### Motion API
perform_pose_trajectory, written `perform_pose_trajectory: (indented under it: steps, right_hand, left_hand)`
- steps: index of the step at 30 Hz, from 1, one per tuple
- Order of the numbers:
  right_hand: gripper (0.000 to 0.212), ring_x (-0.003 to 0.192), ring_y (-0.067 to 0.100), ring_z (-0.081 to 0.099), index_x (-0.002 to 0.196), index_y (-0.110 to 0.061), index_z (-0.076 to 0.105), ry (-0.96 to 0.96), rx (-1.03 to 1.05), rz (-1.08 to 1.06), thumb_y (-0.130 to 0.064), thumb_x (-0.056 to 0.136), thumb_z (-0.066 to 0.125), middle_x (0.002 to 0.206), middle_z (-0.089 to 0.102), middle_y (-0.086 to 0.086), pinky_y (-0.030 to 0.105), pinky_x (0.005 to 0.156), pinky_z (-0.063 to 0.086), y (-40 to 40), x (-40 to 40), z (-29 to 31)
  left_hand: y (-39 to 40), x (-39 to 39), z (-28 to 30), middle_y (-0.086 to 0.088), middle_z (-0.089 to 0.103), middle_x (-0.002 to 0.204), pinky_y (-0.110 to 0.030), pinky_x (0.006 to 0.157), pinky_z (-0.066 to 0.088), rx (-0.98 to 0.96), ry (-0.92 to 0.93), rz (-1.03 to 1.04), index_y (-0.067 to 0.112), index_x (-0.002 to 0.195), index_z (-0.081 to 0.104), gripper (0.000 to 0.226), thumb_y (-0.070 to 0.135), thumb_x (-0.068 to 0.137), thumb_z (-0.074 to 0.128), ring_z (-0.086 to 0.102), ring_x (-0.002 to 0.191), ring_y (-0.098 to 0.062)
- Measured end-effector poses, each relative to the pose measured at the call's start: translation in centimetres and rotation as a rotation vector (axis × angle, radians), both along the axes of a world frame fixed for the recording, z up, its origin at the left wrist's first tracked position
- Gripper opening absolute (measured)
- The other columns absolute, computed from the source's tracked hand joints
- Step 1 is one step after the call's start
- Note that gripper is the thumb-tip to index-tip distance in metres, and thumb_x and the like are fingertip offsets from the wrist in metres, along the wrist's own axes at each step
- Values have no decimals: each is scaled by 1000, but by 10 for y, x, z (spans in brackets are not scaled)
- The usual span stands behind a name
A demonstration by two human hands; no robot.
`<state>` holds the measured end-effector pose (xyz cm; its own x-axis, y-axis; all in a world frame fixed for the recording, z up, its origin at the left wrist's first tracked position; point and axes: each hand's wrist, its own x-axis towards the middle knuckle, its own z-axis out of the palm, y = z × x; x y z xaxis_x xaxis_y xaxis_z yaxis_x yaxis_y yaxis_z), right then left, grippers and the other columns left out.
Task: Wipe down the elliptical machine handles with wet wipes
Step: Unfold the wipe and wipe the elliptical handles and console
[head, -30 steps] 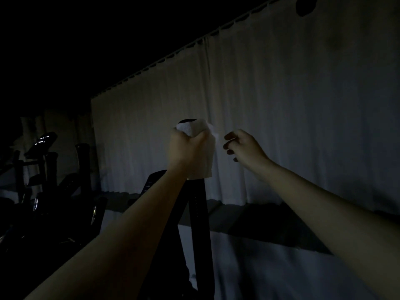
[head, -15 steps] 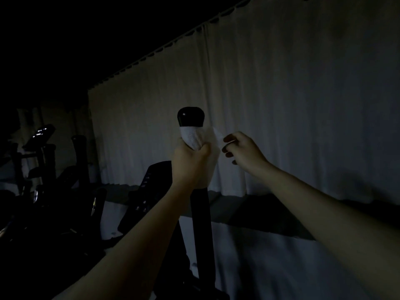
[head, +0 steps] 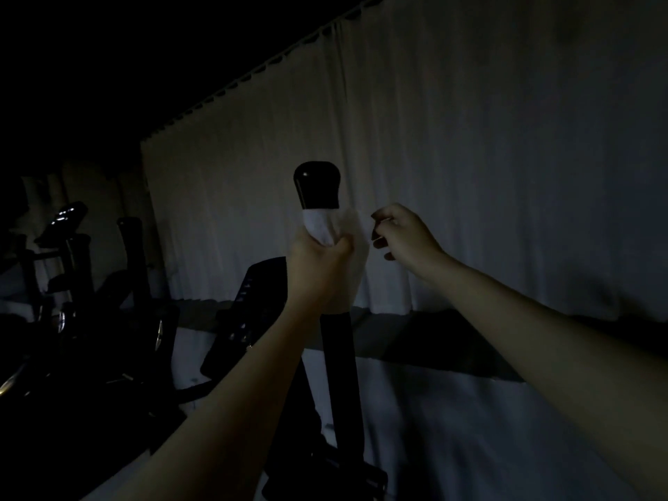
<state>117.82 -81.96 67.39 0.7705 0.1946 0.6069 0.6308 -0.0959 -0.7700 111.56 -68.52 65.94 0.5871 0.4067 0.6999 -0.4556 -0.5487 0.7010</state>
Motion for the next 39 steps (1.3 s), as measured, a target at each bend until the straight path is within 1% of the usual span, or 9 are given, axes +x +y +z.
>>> perform_pose_trajectory:
  steps: [6,10,14,18,23,26,32,36,39]
  right_hand:
    - [20,88,13,61,108,-20,57,22,8,-9,-19,99,39,93,63,-3,26,70,49,-1,-2,-2]
    - [19,86,14,62,108,-20,57,11,40,-3,-21,99,40,98,67,1,27,69,49,-2,-3,10]
    - [18,84,12,62,100,-25,57,18,26,-4,-19,99,40,94,66,-1,25,69,47,-3,-3,-2]
    - [20,86,13,62,108,-19,58,56,2,-18,-20,99,41,97,66,0,28,74,49,-6,-3,-20]
    - [20,87,14,60,111,-17,57,66,-7,-20,-23,100,41,99,66,2,33,78,50,-11,-9,-11]
    - [18,85,14,60,108,-18,57,46,16,-12,-22,100,41,98,66,1,32,76,49,-11,-12,0]
    - [17,88,12,62,106,-22,56,58,-14,-2,-23,100,40,100,66,0,25,72,46,-7,-14,-20]
    - [16,87,13,62,105,-22,56,80,-35,-8,-23,99,41,99,67,1,25,69,44,-7,-15,-33]
    - [17,88,14,62,108,-21,56,70,-37,-22,-22,99,41,100,67,1,28,73,48,-7,-16,-25]
  left_hand:
    - [11,2,12,-9,66,72,-25,49,51,83,51,-20,1,89,63,26,27,87,64,64,63,-16]
    - [6,1,40,1,59,66,-21,50,48,14,0,-57,11,77,56,19,23,89,64,55,57,-6]
    - [6,3,3,-10,65,71,-21,43,46,11,9,-24,-2,94,62,32,27,85,66,58,54,-10]
    - [9,-4,-45,-2,64,85,-13,49,41,50,82,41,8,104,56,32,29,83,70,61,67,-7]
    - [11,-3,-12,-6,69,80,-27,54,57,52,57,-9,6,92,63,27,31,85,69,68,68,-17]
    - [9,3,8,-8,67,73,-33,58,56,-3,6,-58,5,84,61,22,27,86,66,66,64,-18]
    - [4,-7,-63,5,62,91,-12,54,46,-4,96,10,15,112,53,33,28,86,69,62,74,-3]
    - [10,-13,-104,0,69,93,-25,60,55,-22,177,-14,15,111,57,41,36,79,71,68,77,-9]
    - [15,-5,-75,-3,69,92,-31,66,58,22,151,-30,10,107,61,47,44,76,69,68,80,-14]
